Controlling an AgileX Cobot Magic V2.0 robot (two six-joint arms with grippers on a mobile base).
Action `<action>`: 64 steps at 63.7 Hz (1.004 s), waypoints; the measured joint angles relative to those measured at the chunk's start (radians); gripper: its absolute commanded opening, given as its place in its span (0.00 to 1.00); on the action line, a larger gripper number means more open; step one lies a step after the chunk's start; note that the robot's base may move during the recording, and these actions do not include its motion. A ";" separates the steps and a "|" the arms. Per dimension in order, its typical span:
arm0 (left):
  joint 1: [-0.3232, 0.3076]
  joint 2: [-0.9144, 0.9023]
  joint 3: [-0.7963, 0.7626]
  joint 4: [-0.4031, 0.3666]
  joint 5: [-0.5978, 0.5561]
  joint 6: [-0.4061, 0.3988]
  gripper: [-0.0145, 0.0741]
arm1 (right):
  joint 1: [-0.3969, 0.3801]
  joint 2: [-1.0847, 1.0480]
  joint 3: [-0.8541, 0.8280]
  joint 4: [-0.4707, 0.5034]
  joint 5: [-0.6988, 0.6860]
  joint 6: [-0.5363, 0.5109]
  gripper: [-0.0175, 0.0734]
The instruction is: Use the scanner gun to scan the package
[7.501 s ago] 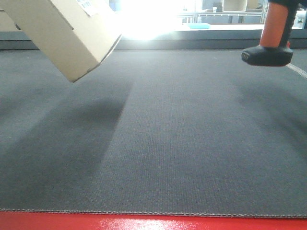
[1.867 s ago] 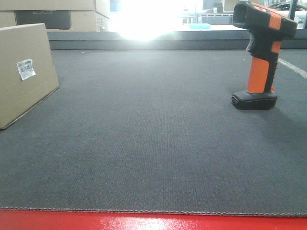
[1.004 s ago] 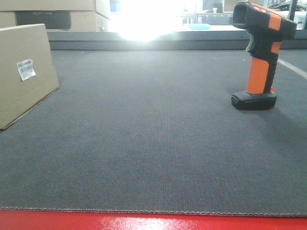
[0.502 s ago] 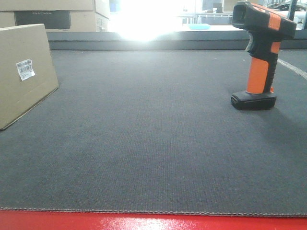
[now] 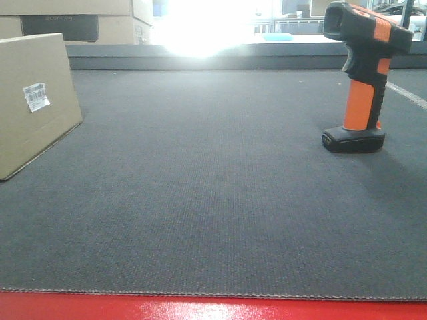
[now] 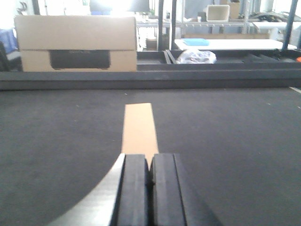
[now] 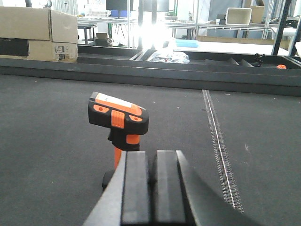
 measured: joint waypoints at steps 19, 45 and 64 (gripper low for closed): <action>0.068 -0.277 0.258 0.002 -0.008 0.000 0.04 | 0.000 0.000 0.000 0.000 0.000 0.000 0.02; 0.060 -0.316 0.452 0.002 -0.143 0.000 0.04 | 0.000 -0.001 0.002 0.000 0.002 0.000 0.02; 0.060 -0.316 0.452 0.002 -0.151 0.000 0.04 | 0.000 -0.001 0.002 0.000 0.002 0.000 0.02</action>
